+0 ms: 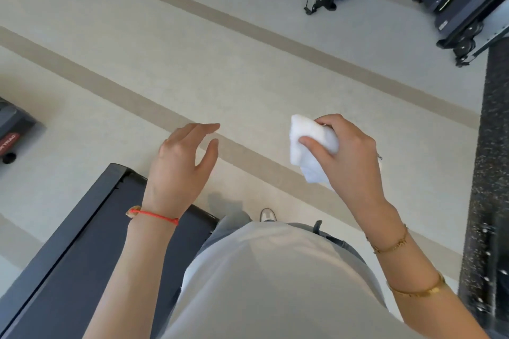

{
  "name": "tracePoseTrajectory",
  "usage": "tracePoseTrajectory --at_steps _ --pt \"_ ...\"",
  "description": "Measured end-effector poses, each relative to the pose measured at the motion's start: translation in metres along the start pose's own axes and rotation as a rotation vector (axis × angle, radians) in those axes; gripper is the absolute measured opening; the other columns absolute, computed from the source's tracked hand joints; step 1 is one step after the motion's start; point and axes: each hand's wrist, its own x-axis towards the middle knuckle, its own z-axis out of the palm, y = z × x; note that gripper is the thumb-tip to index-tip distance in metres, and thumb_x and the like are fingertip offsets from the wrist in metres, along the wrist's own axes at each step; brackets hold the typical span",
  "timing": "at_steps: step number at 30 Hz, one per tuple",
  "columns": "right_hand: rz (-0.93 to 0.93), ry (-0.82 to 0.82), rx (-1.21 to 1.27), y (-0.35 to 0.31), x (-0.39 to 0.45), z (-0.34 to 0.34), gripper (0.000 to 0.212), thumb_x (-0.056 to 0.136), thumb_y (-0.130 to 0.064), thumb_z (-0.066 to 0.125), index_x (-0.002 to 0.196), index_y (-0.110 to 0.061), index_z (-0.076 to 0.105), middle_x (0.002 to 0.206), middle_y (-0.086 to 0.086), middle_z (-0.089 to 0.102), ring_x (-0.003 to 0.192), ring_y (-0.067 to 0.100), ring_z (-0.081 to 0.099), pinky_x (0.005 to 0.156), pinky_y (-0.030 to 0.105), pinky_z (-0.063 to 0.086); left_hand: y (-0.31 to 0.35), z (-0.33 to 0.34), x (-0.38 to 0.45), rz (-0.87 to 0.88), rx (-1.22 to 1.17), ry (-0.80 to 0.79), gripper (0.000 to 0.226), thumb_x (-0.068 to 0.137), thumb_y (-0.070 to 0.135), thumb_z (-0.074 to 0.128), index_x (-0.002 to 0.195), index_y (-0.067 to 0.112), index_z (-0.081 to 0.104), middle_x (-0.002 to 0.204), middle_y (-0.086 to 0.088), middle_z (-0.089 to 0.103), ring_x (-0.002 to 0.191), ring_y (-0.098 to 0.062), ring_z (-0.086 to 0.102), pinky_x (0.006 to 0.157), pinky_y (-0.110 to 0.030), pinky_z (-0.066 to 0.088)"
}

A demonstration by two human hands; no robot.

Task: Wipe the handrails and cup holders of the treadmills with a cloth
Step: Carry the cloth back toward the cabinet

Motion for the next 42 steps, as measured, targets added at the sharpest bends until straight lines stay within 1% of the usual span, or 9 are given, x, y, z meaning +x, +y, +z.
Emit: tracePoseTrajectory --at_steps 5,7,10,12,14,19,25,34,42 --pt "-0.061 -0.064 0.03 0.003 0.088 0.01 0.023 0.086 -0.037 0.068 0.101 -0.022 0.061 0.094 -0.008 0.064 0.087 0.014 0.057 0.077 0.034 0.047 -0.003 0.01 0.062 -0.08 0.053 0.066 0.027 0.095 0.011 0.06 0.121 0.012 0.067 0.108 -0.003 0.068 0.093 -0.022 0.062 0.078 -0.031 0.051" --pt "-0.074 -0.096 0.041 0.002 0.12 0.02 0.022 0.087 -0.038 0.068 0.101 -0.022 0.061 0.093 -0.007 0.064 0.088 0.015 0.057 0.077 0.037 0.048 -0.009 0.014 0.086 -0.106 0.067 0.083 0.027 0.095 0.011 0.06 0.121 0.012 0.068 0.107 -0.002 0.068 0.076 -0.016 0.051 0.072 -0.027 0.046" --pt "-0.092 -0.126 0.058 0.001 0.167 0.039 0.022 0.086 -0.038 0.068 0.1 -0.022 0.061 0.093 -0.007 0.064 0.087 0.016 0.058 0.077 0.038 0.049 -0.026 0.021 0.126 -0.128 0.075 0.104 0.026 0.095 0.013 0.06 0.12 0.013 0.068 0.106 0.0 0.068 0.069 -0.006 0.044 0.071 -0.021 0.039" --pt "-0.099 -0.135 0.064 -0.001 0.2 0.054 0.023 0.086 -0.038 0.069 0.1 -0.022 0.061 0.092 -0.007 0.065 0.087 0.016 0.059 0.077 0.038 0.049 -0.041 0.026 0.156 -0.141 0.07 0.11 0.026 0.095 0.015 0.06 0.12 0.014 0.068 0.107 0.002 0.067 0.073 -0.005 0.053 0.073 -0.02 0.041" --pt "-0.104 -0.153 0.068 -0.004 0.235 0.071 0.023 0.086 -0.039 0.069 0.1 -0.022 0.061 0.092 -0.007 0.065 0.086 0.015 0.059 0.077 0.038 0.05 -0.057 0.03 0.187 -0.141 0.068 0.114 0.025 0.095 0.014 0.06 0.119 0.014 0.068 0.107 0.003 0.067 0.085 -0.014 0.061 0.077 -0.025 0.046" --pt "-0.131 -0.191 0.08 -0.032 0.342 0.118 0.023 0.084 -0.04 0.069 0.098 -0.024 0.06 0.09 -0.008 0.064 0.085 0.015 0.058 0.076 0.039 0.05 -0.103 0.019 0.279 -0.17 0.095 0.172 0.024 0.095 0.015 0.06 0.118 0.016 0.068 0.106 0.005 0.067 0.096 -0.015 0.063 0.079 -0.025 0.047" --pt "-0.19 -0.224 0.12 -0.09 0.475 0.175 0.022 0.085 -0.039 0.069 0.098 -0.023 0.06 0.091 -0.009 0.065 0.087 0.014 0.059 0.076 0.039 0.05 -0.157 -0.016 0.4 -0.21 0.104 0.218 0.024 0.095 0.013 0.061 0.117 0.015 0.068 0.107 0.003 0.068 0.097 -0.019 0.065 0.082 -0.032 0.052" --pt "-0.234 -0.295 0.11 -0.153 0.615 0.248 0.024 0.086 -0.038 0.069 0.098 -0.02 0.061 0.089 -0.007 0.065 0.084 0.016 0.059 0.073 0.039 0.049 -0.225 -0.052 0.541 -0.246 0.11 0.209 0.024 0.095 0.011 0.061 0.118 0.011 0.068 0.109 0.0 0.069 0.1 -0.023 0.066 0.084 -0.04 0.054" --pt "-0.312 -0.32 0.089 -0.201 0.768 0.333 0.026 0.085 -0.038 0.07 0.099 -0.018 0.062 0.086 -0.004 0.065 0.08 0.018 0.058 0.071 0.038 0.049 -0.306 -0.066 0.68 -0.332 0.108 0.227 0.025 0.095 0.012 0.06 0.119 0.011 0.068 0.11 -0.001 0.069 0.102 -0.023 0.066 0.085 -0.042 0.054"
